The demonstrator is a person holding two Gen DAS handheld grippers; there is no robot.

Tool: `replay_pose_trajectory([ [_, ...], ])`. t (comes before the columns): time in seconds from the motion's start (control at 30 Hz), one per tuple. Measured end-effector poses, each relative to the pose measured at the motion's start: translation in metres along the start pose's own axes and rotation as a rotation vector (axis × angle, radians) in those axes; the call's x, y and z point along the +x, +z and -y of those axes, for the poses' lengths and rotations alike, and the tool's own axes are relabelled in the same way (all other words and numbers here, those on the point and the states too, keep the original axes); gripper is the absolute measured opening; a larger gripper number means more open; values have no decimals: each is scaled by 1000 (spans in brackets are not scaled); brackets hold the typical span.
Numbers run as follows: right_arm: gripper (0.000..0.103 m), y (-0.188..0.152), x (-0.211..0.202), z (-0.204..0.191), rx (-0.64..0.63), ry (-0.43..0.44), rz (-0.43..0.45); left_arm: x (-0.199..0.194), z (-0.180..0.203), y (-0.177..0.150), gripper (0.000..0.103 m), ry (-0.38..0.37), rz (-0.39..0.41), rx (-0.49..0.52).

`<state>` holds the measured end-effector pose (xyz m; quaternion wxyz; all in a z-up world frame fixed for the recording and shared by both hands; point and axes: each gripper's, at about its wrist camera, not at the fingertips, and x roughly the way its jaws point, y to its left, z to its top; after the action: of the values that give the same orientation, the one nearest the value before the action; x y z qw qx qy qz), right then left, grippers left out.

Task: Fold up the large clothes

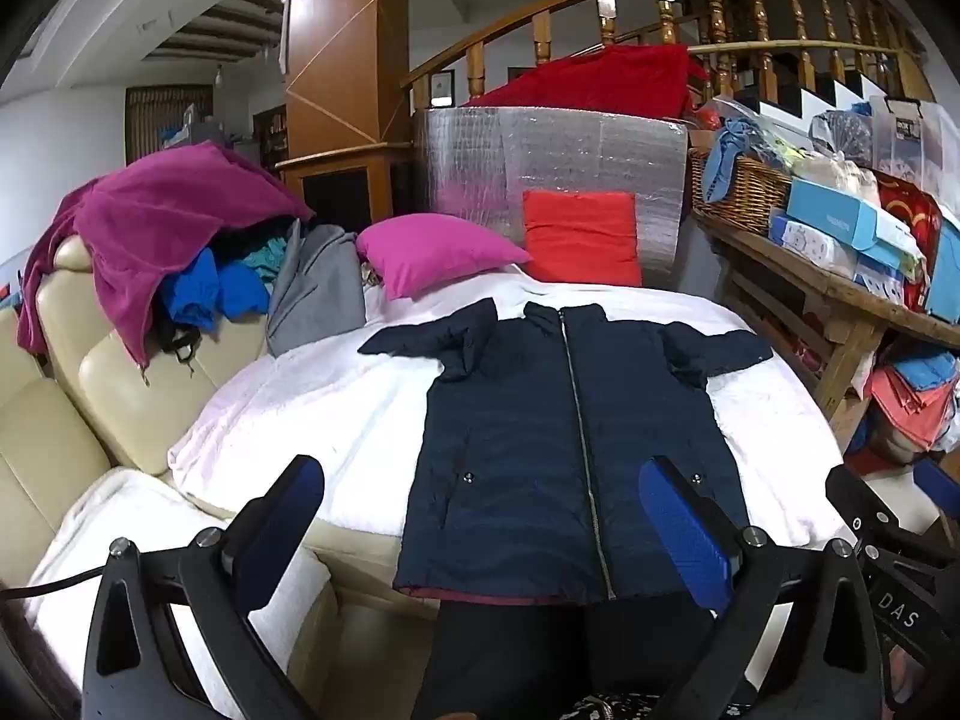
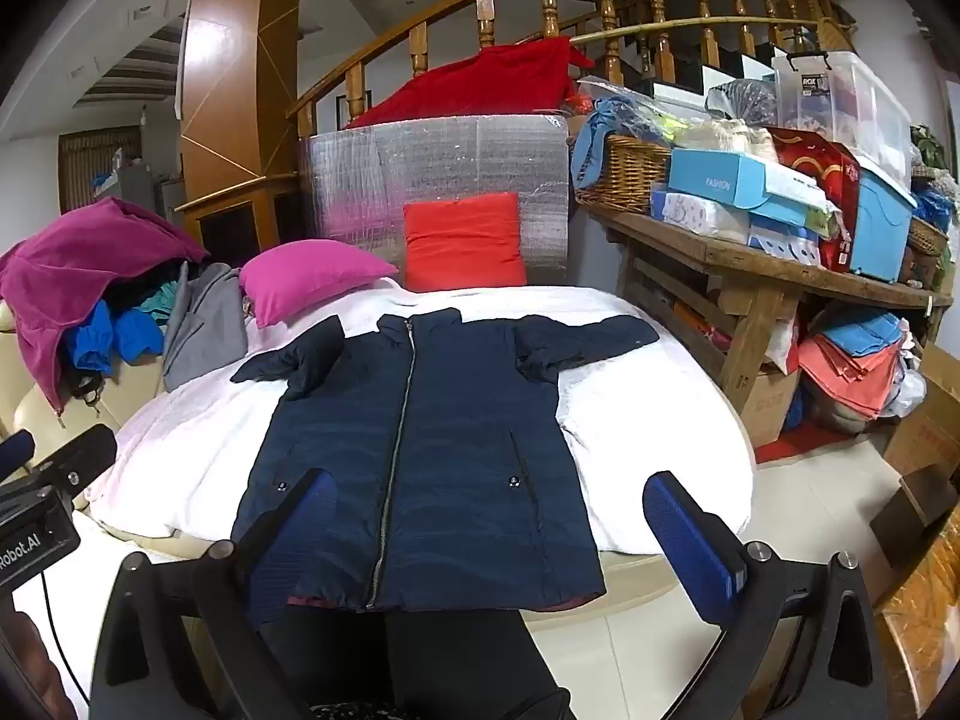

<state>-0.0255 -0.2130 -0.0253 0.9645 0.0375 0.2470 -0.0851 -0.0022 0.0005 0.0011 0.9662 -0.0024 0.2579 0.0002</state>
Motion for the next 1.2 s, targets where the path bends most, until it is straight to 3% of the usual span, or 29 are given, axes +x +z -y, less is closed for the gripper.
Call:
replay_pose_trajectory([
  [1.2, 103, -2, 11, -3, 11, 1, -17, 14, -6, -1, 103, 47, -2, -9],
])
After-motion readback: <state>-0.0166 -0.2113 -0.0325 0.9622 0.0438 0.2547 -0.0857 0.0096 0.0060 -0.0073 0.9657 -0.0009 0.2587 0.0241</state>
